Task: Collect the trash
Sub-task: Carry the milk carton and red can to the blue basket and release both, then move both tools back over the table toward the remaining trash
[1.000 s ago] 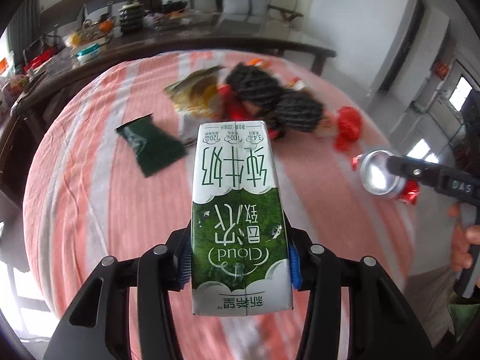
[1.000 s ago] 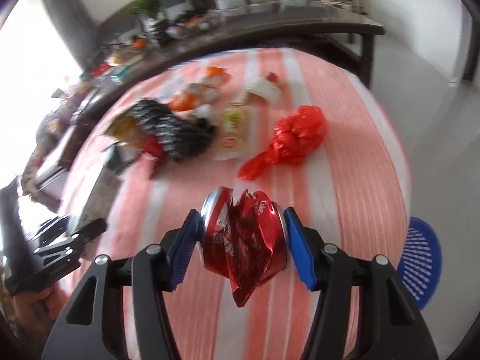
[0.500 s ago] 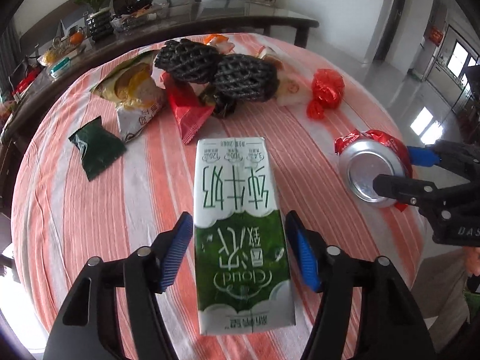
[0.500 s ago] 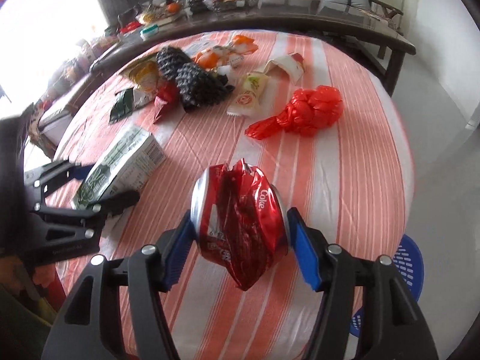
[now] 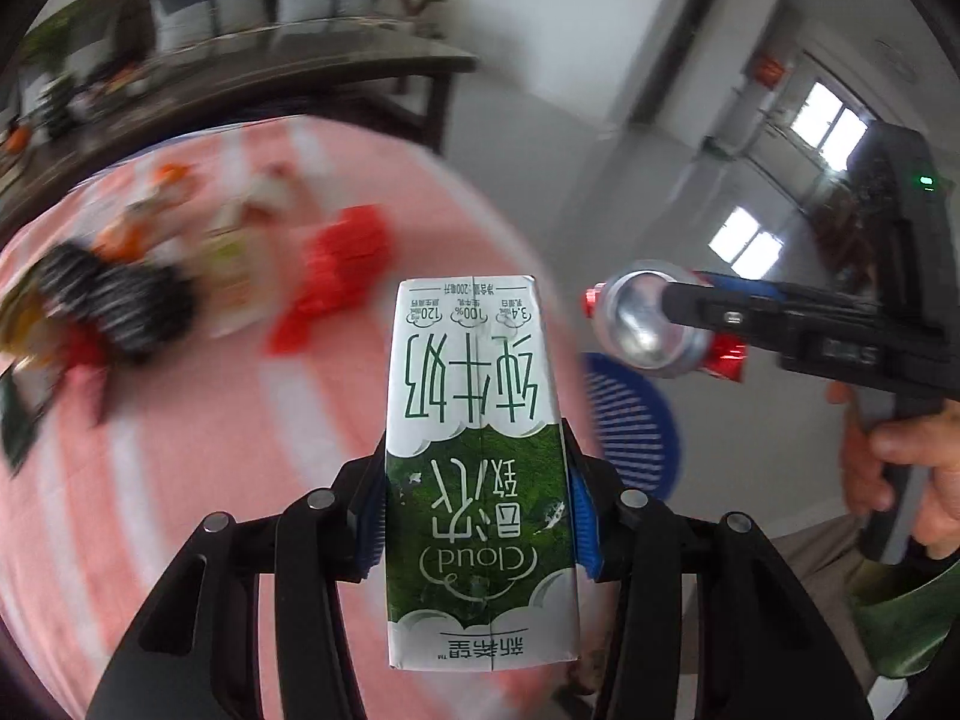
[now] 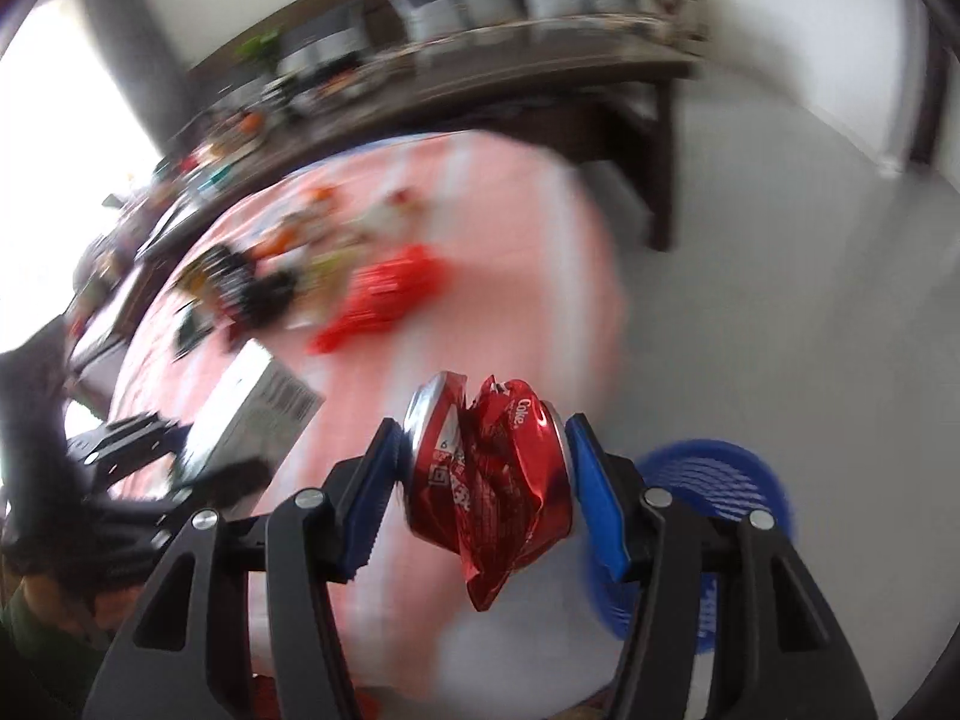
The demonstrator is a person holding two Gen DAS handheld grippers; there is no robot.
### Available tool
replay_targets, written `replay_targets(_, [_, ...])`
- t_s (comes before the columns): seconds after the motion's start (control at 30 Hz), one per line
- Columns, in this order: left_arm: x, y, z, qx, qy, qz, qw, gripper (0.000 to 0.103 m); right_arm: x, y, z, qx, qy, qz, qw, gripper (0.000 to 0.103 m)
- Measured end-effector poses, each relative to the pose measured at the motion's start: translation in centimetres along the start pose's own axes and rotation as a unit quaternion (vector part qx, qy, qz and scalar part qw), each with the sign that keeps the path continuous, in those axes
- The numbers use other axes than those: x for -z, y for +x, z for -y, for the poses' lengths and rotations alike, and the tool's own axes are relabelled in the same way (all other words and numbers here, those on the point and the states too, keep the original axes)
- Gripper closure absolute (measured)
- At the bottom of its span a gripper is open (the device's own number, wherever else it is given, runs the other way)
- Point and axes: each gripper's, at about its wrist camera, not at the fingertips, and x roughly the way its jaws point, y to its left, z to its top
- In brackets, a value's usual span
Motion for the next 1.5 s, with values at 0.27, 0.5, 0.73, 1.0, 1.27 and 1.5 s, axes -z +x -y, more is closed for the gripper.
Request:
replay_targets(0.27, [-3.6,9.4,10.9,0.040,0.044,-0.061,0.9963,0.055,1.4,1.5,11.5,0.039,0.101,-0.018,0.994,0.048])
replay_targets(0.5, [-4.1,16.0,15.1,0.039,0.054,-0.096,0.9932,0.054,3.0,2.6,17.6,0.049,0.174,-0.017,0.983,0.046])
replay_targets(0.73, [-4.7,18.5,16.7,0.028,0.049,-0.069,0.9960,0.016,3.6,2.2,20.4,0.039,0.221,-0.002,0.975,0.019])
replay_targets(1.0, [-4.3,10.5,16.1,0.015,0.050,0.041,0.9978,0.006,2.8,-2.4,19.4,0.036,0.205,0.086,0.974,0.007])
replay_targets(1.27, [0.4,-0.5,10.5,-0.025,0.012,0.106,0.9940,0.005,1.8,-6.1,10.7,0.072,0.056,0.190,0.978,0.005])
replay_targets(1.5, [5.0,-4.1,1.5,-0.125,-0.056,0.095,0.9860,0.005,3.1,-2.8,2.6,0.025,-0.007,0.165,0.986,0.005])
